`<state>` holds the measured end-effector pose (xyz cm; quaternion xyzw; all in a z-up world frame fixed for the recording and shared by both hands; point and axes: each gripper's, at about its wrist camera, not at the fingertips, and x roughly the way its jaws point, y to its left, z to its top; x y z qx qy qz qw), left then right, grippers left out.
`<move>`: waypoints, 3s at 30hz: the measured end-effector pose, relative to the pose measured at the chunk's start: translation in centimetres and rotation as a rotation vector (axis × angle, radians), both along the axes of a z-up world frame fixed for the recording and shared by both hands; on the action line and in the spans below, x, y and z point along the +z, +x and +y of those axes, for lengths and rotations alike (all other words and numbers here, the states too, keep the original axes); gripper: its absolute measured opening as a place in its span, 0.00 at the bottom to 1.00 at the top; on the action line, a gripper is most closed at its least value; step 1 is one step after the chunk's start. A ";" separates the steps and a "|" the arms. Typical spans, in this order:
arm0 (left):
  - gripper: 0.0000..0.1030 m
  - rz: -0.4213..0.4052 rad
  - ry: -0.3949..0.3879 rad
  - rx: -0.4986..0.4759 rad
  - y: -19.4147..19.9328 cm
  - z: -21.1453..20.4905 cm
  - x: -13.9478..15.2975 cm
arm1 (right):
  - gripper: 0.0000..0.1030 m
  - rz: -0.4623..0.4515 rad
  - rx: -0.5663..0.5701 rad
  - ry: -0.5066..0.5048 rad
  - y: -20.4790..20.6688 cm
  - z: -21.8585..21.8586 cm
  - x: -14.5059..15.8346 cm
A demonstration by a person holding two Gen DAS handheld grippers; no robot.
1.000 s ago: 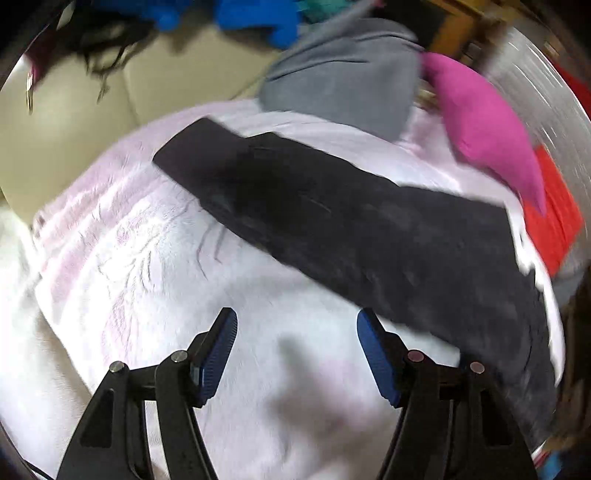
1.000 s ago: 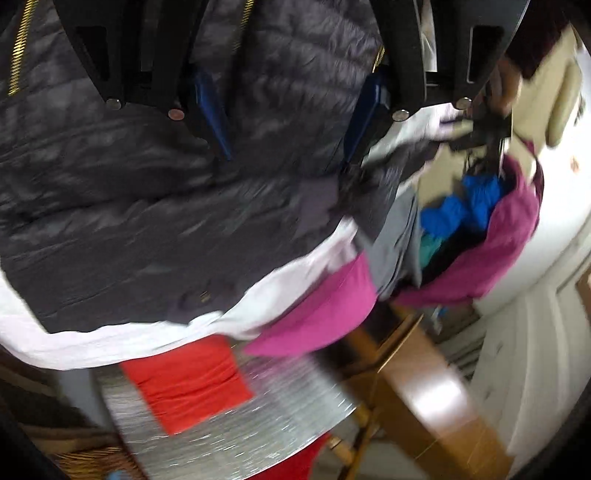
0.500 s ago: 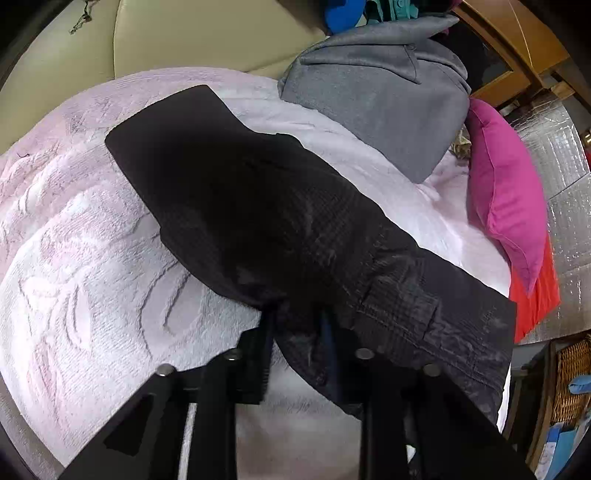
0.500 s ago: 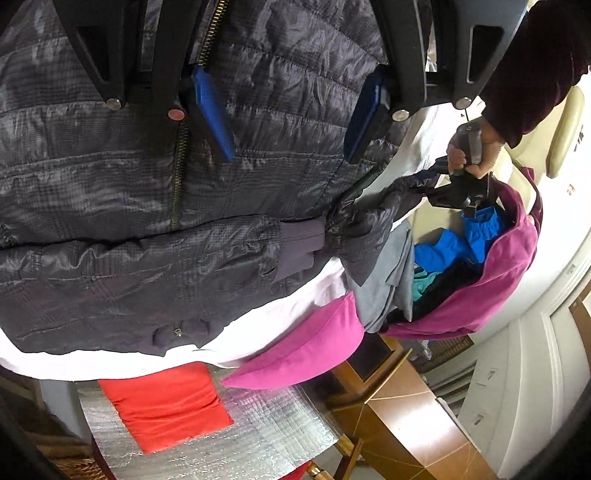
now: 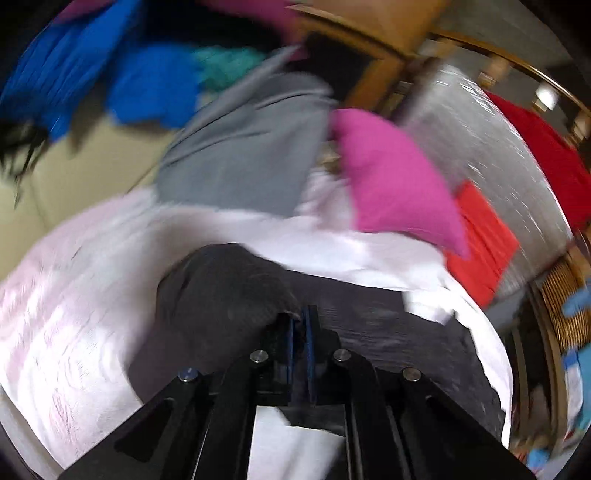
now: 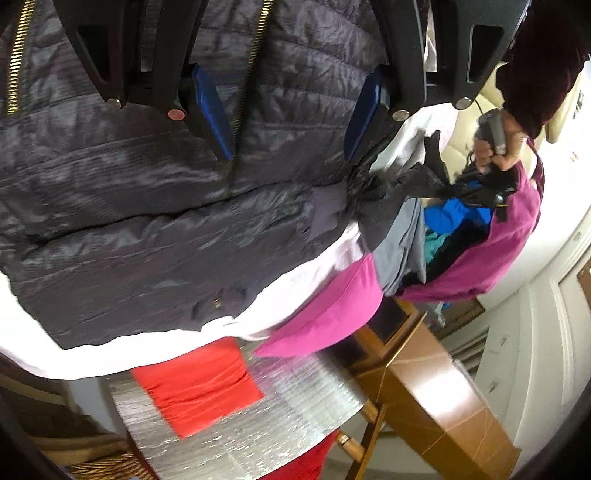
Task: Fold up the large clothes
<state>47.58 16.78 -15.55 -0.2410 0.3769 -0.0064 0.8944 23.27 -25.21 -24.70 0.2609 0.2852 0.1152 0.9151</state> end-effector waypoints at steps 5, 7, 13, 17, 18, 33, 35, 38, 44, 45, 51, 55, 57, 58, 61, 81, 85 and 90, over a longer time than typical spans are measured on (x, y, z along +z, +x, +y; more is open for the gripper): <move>0.05 -0.081 0.078 -0.191 -0.9 -9.1 4.4 | 0.63 -0.017 -0.082 0.040 -1.4 -3.5 0.4; 0.05 -0.096 0.090 -0.265 -1.3 -12.7 5.1 | 0.63 -0.026 -0.120 0.056 -2.2 -5.2 0.6; 0.05 -0.082 0.119 -0.443 -1.5 -22.7 3.9 | 0.63 -0.040 -0.227 0.104 -4.1 -10.1 0.7; 0.05 -0.004 0.122 -0.511 -1.2 -26.7 0.4 | 0.63 -0.035 -0.271 0.127 -5.1 -12.1 0.5; 0.05 0.015 0.114 -0.521 -1.6 -27.2 -0.4 | 0.63 -0.033 -0.278 0.128 -5.3 -12.4 0.4; 0.27 0.124 0.106 -0.623 -9.6 -24.0 -4.3 | 0.63 -0.009 -0.250 0.122 -5.4 -10.4 0.5; 0.28 0.126 0.082 -0.598 -11.1 -22.5 -3.8 | 0.63 -0.018 -0.237 0.117 -6.0 -9.6 1.2; 0.28 0.125 0.087 -0.562 -13.0 -21.0 -3.1 | 0.63 -0.041 -0.233 0.115 -7.2 -9.1 2.3; 0.28 0.115 0.126 -0.527 -16.9 -20.3 -1.5 | 0.63 -0.089 -0.224 0.103 -10.6 -8.5 5.1; 0.28 0.111 0.126 -0.525 -17.6 -20.2 -1.2 | 0.63 -0.095 -0.221 0.098 -11.2 -8.3 5.5; 0.40 0.096 0.136 -0.506 -22.1 -19.8 1.2 | 0.63 -0.128 -0.207 0.074 -15.3 -7.0 7.8; 0.43 0.053 0.152 -0.516 -24.1 -19.9 3.0 | 0.63 -0.161 -0.197 0.034 -18.4 -5.8 9.9; 0.45 0.036 0.134 -0.511 -24.6 -19.9 3.9 | 0.63 -0.171 -0.189 -0.002 -19.4 -5.1 11.2; 0.46 0.033 0.127 -0.507 -24.7 -20.0 4.2 | 0.63 -0.175 -0.184 -0.023 -19.8 -4.8 11.9; 0.55 0.012 0.105 -0.500 -25.0 -19.7 4.7 | 0.65 -0.192 -0.174 -0.082 -20.5 -4.0 14.1; 0.61 0.089 0.145 -0.280 -17.8 -11.5 -0.6 | 0.66 -0.031 -0.119 -0.226 -8.6 4.2 13.4; 0.62 0.101 0.117 -0.232 -16.0 -11.4 -2.0 | 0.66 -0.004 -0.119 -0.223 -5.6 3.0 11.2; 0.62 0.130 0.077 -0.203 -13.3 -11.7 -3.8 | 0.66 -0.013 -0.129 -0.201 -3.5 0.7 8.6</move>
